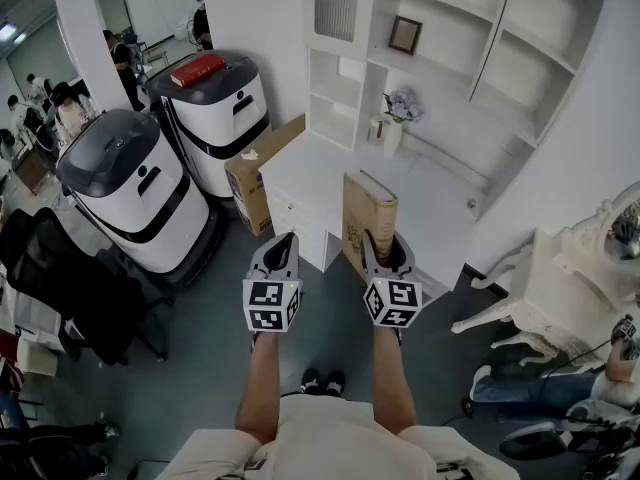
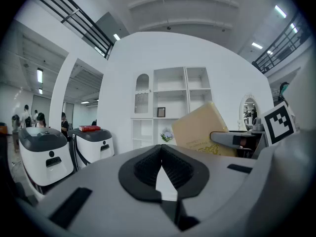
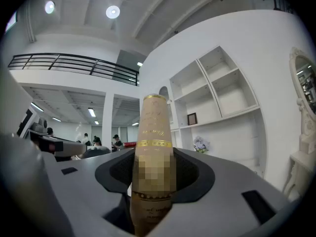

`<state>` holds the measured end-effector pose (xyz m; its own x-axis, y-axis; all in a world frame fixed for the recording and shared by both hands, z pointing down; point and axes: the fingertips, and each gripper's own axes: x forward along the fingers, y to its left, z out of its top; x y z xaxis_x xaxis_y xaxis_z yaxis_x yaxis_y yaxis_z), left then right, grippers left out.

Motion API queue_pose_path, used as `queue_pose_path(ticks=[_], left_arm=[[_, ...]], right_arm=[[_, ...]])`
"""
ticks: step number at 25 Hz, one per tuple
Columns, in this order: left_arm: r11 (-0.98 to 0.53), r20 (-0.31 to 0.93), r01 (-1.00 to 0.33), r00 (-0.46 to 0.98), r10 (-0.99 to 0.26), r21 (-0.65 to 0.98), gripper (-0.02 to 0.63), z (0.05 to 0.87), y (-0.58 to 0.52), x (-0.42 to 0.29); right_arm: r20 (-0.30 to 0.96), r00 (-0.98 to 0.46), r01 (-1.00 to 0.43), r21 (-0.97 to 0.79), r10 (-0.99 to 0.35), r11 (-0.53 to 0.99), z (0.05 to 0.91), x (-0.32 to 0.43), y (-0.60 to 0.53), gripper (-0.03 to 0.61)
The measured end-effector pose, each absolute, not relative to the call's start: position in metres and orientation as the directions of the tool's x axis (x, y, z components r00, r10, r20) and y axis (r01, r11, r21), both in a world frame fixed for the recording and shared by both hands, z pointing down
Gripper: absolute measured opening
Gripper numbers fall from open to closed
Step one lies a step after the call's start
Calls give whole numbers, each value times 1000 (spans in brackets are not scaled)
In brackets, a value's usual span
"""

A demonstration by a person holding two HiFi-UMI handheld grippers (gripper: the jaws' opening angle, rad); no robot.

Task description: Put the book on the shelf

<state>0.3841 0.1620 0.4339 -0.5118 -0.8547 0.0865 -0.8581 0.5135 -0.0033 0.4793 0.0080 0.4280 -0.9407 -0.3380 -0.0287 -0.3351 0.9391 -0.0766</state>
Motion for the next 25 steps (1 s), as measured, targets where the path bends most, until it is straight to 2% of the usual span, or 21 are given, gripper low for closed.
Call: queue_pose_path(ticks=[13,19,25], left_arm=[[521,85,-854,-519,-851,-1,17,433,131,391],[509,105,-861,-506,-856,-2,17,446,117,392],[507,100,-862,-503,-858,18,17,452,93,372]], right_arm=[[-20,-939,-342,-86,-345,936,435,501,-27,224],[-66,-943,-309,-197,-327,930,439,504,-45,224],[-49,-941,-319,-194,-334,928,449,492,-67,224]])
